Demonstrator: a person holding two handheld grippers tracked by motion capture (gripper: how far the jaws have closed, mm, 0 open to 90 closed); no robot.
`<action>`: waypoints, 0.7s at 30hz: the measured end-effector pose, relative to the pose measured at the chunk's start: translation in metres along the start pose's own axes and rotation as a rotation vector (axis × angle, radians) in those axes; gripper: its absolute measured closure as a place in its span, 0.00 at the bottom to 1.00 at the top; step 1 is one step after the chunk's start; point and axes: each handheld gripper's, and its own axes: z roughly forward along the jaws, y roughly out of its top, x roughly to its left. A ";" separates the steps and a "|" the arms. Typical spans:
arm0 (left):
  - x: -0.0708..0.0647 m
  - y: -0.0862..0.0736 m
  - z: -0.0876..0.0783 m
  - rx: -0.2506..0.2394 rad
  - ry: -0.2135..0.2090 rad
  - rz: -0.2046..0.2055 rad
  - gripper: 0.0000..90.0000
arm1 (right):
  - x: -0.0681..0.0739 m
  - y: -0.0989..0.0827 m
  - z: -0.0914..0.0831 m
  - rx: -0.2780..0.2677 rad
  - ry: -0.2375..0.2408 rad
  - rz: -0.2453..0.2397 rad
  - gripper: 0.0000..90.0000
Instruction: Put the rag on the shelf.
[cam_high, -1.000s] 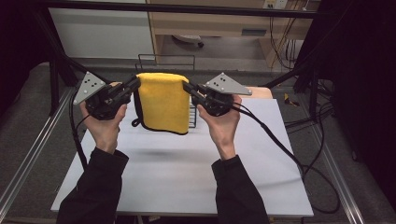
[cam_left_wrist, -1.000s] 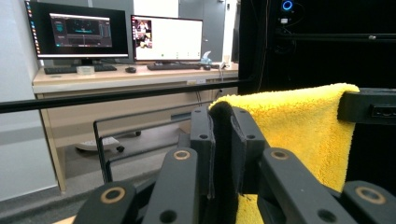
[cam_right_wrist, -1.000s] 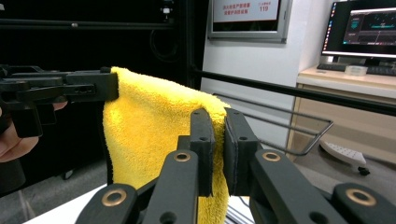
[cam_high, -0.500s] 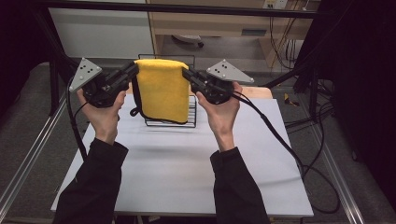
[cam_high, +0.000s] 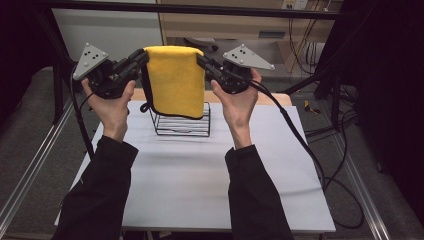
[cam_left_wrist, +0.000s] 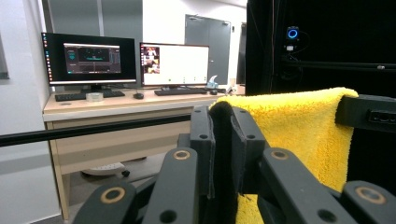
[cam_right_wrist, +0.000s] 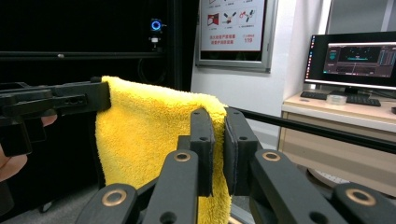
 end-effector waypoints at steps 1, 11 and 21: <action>0.001 0.001 0.002 0.000 0.002 0.000 0.90 | -0.001 0.001 0.002 -0.002 -0.001 -0.002 0.93; 0.010 0.020 0.015 -0.009 0.020 -0.003 0.90 | -0.008 0.017 0.017 -0.020 -0.012 -0.001 0.93; 0.018 0.038 0.026 -0.018 0.022 -0.013 0.90 | -0.015 0.035 0.030 -0.047 -0.012 -0.007 0.93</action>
